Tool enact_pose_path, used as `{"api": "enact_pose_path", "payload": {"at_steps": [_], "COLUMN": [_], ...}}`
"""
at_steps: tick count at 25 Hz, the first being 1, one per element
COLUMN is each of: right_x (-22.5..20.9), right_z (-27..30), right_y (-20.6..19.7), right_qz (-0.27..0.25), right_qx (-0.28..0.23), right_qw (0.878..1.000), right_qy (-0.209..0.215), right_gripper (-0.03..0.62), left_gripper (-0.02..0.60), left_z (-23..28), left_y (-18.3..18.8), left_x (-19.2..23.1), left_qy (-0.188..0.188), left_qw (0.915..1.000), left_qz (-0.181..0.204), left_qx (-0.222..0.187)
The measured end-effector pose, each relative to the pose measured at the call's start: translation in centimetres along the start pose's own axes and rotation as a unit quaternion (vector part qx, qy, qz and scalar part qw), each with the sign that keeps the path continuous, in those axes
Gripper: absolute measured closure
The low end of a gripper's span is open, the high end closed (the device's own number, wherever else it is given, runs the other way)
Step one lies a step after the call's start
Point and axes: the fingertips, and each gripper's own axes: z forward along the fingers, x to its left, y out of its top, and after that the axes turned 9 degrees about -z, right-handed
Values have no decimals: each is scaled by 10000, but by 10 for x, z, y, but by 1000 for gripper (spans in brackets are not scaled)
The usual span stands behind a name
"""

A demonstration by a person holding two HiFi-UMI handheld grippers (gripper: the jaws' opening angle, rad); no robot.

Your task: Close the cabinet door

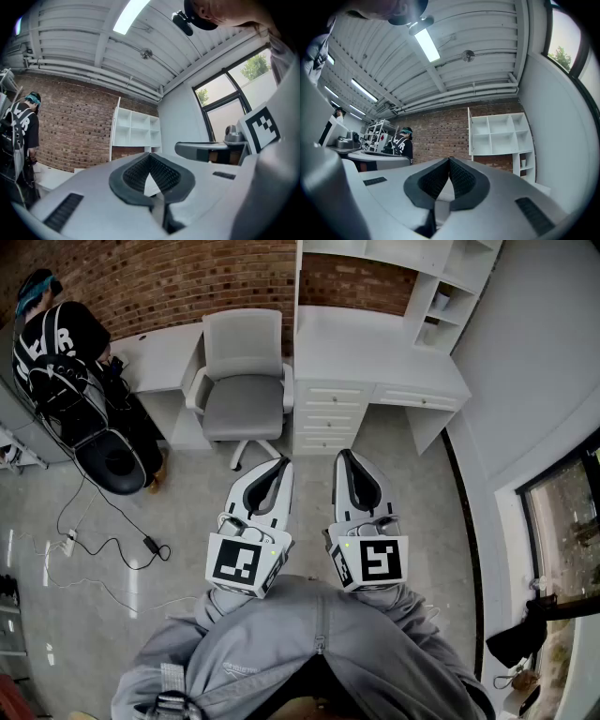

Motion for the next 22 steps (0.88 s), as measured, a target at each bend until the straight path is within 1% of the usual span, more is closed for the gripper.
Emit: {"api": "enact_pose_path", "payload": {"at_steps": [11,16,22], "right_x": [2,1,-5], "right_z": [-3,-4,-7], "right_y": [2,-2,-6], "right_qz": [-38,93,95], "right_qx": [1,63,78], "right_qw": [10000,9999,9999], "right_qy": [42,65,85], "right_gripper": [568,566,566], "left_gripper": [575,575,575], "left_z": [-1,-4,-2], "left_y": [1,-2,-4], "left_x": [-5,-4,-7], "left_qy": [-57,-10,47], "left_qw": [10000,10000,10000], "left_qz": [-4,-30,-68], "left_qx": [-27,-16,-17]}}
